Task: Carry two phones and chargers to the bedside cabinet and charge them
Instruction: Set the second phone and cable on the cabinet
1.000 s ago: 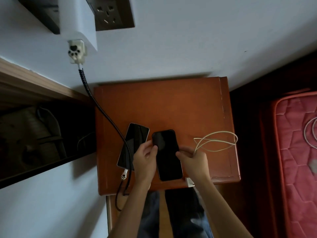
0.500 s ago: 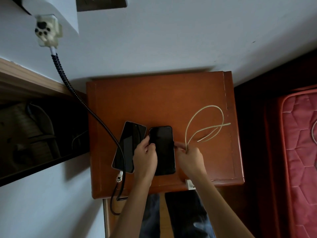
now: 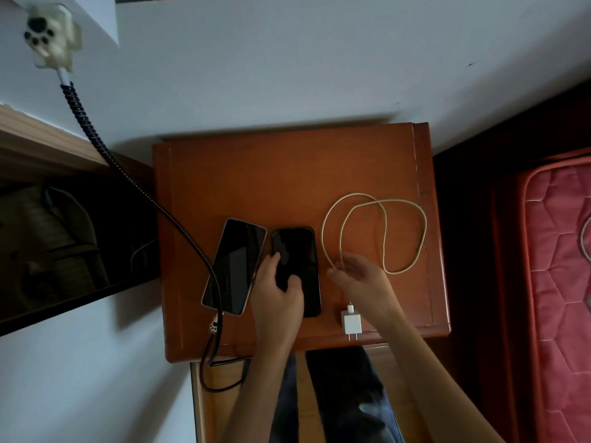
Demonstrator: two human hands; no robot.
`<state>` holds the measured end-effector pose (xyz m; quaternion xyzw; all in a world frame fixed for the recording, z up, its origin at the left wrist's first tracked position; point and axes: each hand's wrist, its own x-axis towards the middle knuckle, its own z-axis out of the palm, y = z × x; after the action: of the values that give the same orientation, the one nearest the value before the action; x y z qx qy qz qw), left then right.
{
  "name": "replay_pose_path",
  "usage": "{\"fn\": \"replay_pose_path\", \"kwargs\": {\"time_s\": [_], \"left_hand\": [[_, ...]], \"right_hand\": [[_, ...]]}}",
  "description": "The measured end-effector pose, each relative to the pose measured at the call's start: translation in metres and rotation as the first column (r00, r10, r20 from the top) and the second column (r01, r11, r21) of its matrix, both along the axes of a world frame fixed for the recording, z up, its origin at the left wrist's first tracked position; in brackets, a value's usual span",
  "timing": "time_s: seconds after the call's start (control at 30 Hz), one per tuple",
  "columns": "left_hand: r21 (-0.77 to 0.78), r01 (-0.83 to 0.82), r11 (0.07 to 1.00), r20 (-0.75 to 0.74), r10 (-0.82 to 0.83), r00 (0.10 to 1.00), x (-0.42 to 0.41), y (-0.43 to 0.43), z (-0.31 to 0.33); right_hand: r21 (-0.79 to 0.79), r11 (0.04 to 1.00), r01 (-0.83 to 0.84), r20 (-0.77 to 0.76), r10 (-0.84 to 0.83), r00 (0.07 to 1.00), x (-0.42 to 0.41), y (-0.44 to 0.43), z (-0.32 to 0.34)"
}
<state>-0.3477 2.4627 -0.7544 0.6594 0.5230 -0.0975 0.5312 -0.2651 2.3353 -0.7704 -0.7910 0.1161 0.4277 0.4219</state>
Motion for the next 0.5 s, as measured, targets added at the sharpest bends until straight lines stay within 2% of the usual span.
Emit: {"fn": "replay_pose_path", "kwargs": {"time_s": [0.23,0.4,0.5], "left_hand": [[0.136,0.06,0.989,0.014,-0.063,0.998,-0.002,-0.025,0.008],[0.276,0.015,0.961,0.11,-0.047,0.993,-0.006,-0.039,0.01],[0.272,0.033,0.962,0.165,-0.08,0.983,-0.008,-0.038,0.008]], "right_hand": [[-0.136,0.99,-0.036,0.338,0.081,0.938,-0.021,-0.052,0.015],[-0.299,0.926,-0.232,0.221,0.304,0.927,-0.059,-0.05,0.015],[-0.327,0.924,-0.199,0.249,0.287,0.925,-0.075,-0.034,0.009]]}}
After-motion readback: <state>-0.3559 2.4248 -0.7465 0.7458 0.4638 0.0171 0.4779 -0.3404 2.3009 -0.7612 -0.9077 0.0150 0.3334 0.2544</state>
